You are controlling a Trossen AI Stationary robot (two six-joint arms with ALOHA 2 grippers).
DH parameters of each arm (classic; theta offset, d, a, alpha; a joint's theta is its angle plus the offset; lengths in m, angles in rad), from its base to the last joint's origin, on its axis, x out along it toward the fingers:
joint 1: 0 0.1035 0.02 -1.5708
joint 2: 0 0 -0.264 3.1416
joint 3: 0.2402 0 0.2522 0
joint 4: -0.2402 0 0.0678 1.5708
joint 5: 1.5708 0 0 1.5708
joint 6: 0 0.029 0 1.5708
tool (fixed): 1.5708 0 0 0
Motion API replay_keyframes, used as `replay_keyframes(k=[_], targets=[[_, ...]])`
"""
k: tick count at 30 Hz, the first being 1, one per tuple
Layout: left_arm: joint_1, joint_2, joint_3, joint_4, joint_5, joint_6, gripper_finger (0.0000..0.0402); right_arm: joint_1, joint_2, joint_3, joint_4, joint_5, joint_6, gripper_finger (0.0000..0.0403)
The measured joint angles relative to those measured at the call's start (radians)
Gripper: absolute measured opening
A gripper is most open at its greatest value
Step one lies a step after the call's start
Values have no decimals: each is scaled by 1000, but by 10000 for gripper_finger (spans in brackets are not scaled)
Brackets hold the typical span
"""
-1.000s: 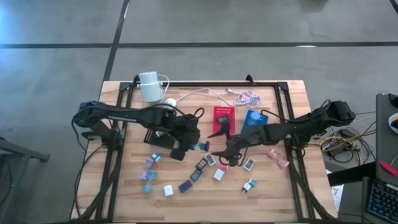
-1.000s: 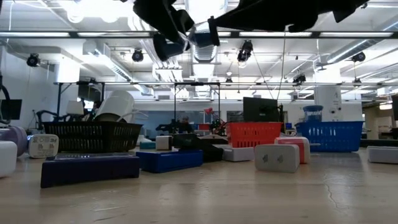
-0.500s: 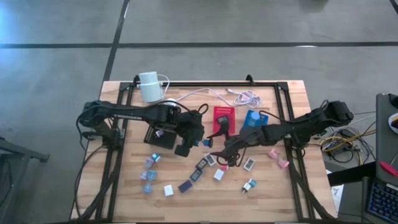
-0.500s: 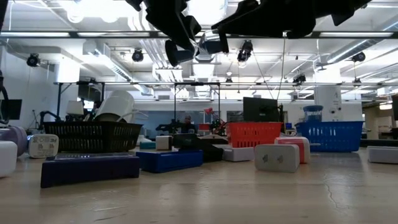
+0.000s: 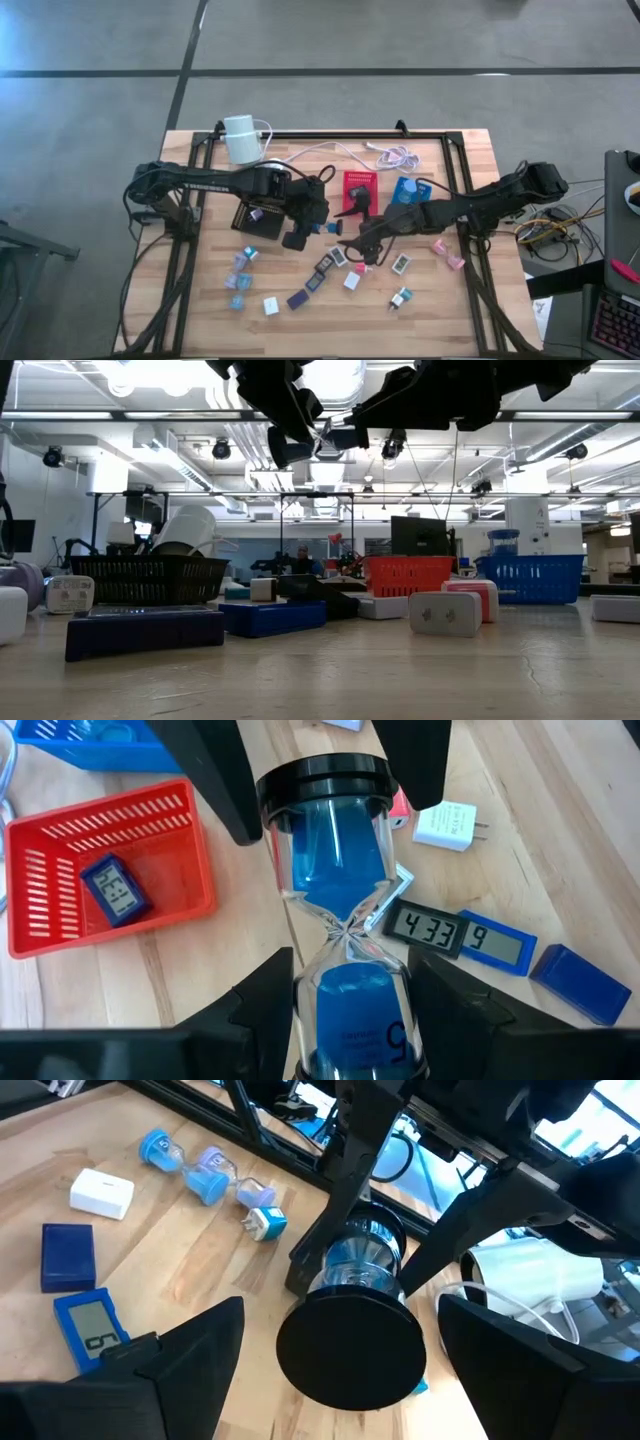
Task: Pick & Place Office items
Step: Put the black hourglass into the blue bin
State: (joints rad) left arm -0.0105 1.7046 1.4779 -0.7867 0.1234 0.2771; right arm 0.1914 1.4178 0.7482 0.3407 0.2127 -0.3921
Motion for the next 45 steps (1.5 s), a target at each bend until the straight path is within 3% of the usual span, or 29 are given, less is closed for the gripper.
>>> replay_keyframes(k=[22,26,33,45], targets=[[0,0,1,1,0,-12,169,-3,0,0,-23,52,45,323],[0,0,1,4,0,-12,169,-3,0,-1,-23,52,44,296],[0,-1,0,4,-3,-11,169,-2,0,-1,-24,47,41,208],[0,-2,-8,11,1,-8,177,-2,0,-1,-24,45,43,207]])
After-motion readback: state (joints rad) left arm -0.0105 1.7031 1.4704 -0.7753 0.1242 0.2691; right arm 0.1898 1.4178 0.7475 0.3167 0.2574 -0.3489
